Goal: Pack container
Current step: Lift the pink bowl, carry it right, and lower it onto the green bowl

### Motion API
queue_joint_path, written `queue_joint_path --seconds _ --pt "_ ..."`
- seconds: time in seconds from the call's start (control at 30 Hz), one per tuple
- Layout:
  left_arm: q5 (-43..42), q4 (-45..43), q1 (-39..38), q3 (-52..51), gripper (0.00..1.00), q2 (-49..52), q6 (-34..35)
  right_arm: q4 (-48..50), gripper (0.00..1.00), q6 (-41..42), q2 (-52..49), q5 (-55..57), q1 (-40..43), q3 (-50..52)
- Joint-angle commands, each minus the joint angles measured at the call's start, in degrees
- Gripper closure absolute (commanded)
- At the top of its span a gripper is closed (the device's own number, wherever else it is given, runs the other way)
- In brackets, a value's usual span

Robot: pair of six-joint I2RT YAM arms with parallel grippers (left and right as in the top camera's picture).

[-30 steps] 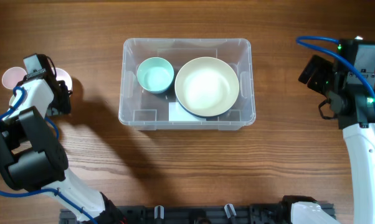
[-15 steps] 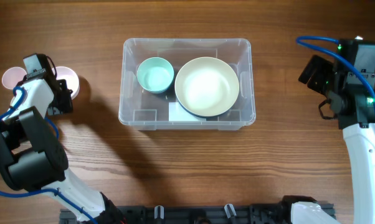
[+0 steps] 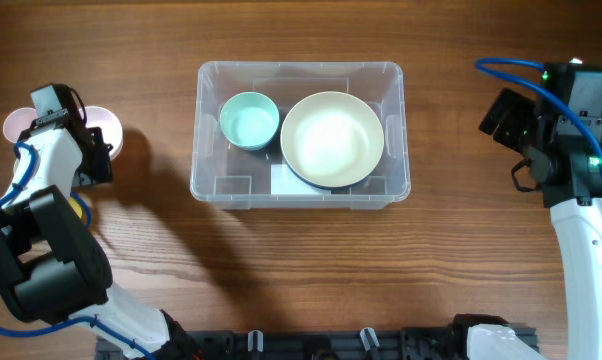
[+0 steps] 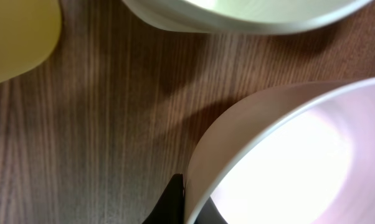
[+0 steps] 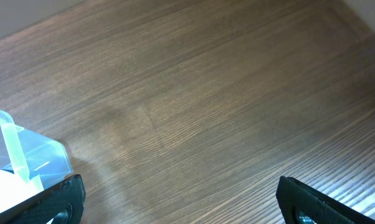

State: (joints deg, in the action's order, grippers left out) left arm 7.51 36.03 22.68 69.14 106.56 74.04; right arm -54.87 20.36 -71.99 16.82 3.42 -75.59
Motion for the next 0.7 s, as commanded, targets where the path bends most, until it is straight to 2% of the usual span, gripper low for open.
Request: queue_joint_path --seconds 0.0,0.27,0.43,0.67 --pt "1.09 0.24 -0.50 -0.46 0.96 -3.28 -2.03 0.02 0.00 0.68 0.15 1.18 0.02 -0.68" --pt "7.67 -0.17 -5.27 0.63 0.96 -12.24 -10.56 0.02 0.00 0.66 0.15 1.18 0.02 -0.68" --pt "8.15 -4.20 -11.80 1.11 0.96 -19.71 -22.80 0.00 0.01 0.68 0.15 1.18 0.02 -0.68" --pt "6.47 -12.15 -25.92 1.18 0.96 -27.61 -40.48 0.02 0.00 0.66 0.15 1.18 0.02 -0.68"
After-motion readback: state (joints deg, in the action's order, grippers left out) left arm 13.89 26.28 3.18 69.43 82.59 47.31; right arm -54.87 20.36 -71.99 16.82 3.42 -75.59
